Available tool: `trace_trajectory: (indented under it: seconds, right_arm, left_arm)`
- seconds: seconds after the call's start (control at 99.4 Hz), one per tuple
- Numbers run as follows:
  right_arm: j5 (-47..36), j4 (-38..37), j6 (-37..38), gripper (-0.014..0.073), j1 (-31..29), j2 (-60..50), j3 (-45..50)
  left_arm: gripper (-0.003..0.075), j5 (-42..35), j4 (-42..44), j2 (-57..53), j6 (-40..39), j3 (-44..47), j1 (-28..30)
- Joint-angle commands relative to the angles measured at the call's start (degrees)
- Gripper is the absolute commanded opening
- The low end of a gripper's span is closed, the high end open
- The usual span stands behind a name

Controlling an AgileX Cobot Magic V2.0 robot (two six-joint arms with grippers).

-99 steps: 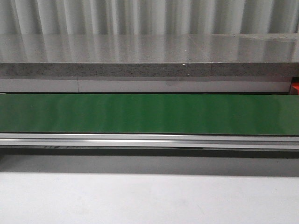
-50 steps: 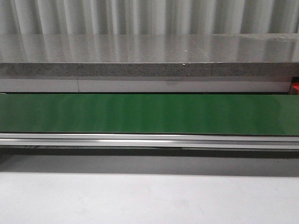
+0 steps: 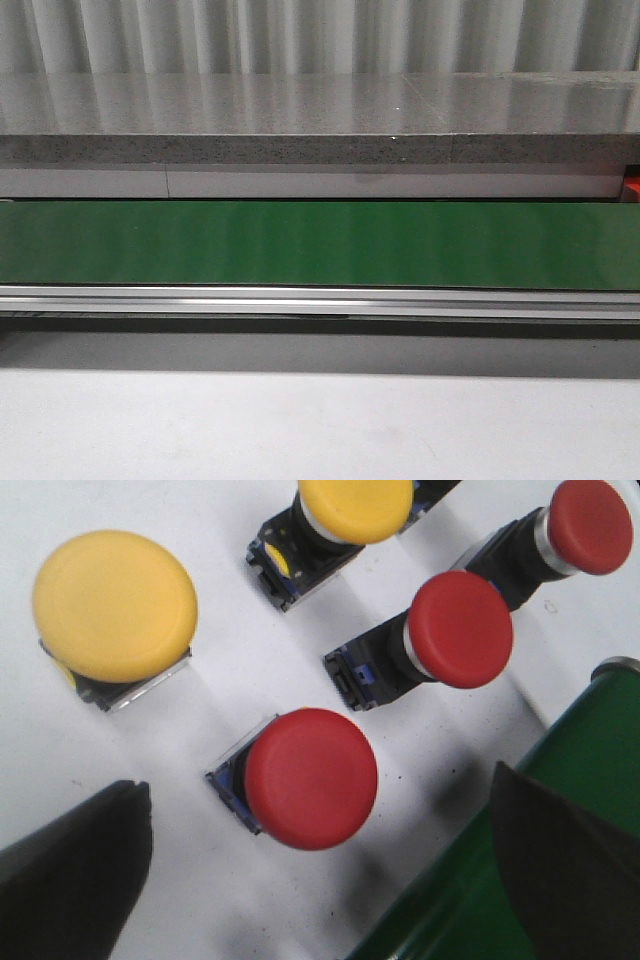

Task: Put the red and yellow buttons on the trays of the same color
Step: 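Grasp another red push button with the left gripper, then place the red button on the near end of the belt, release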

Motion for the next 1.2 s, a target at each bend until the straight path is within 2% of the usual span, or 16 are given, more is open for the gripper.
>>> trace_trajectory:
  seconds: [0.0,0.845,0.916,1.006,1.188]
  right_arm:
    - [-2.9,0.2,-0.4,-0.0124,0.0,-0.5,-1.4]
    - [-2.9,0.2,-0.4,-0.0124,0.0,-0.5,-1.4]
    - [-2.9,0.2,-0.4,-0.0124,0.0,-0.5,-1.4]
    - [-2.9,0.2,-0.4,-0.0124,0.0,-0.5,-1.4]
    - [-2.9,0.2,-0.4,-0.0124,0.0,-0.5,-1.4]
  left_arm:
    - [0.0638,-3.2,-0.9,-0.4,-0.5,-2.3,0.2]
    - [0.063,-4.3,-0.9,8.4,-0.5,-5.8,0.2]
    - [0.0594,-4.2,-0.9,8.4,-0.5,-5.8,0.2]
    - [0.051,-4.1,-0.9,8.4,-0.5,-5.8,0.2]
    - [0.0221,-3.0,-0.9,8.4,-0.5,-5.8,0.2]
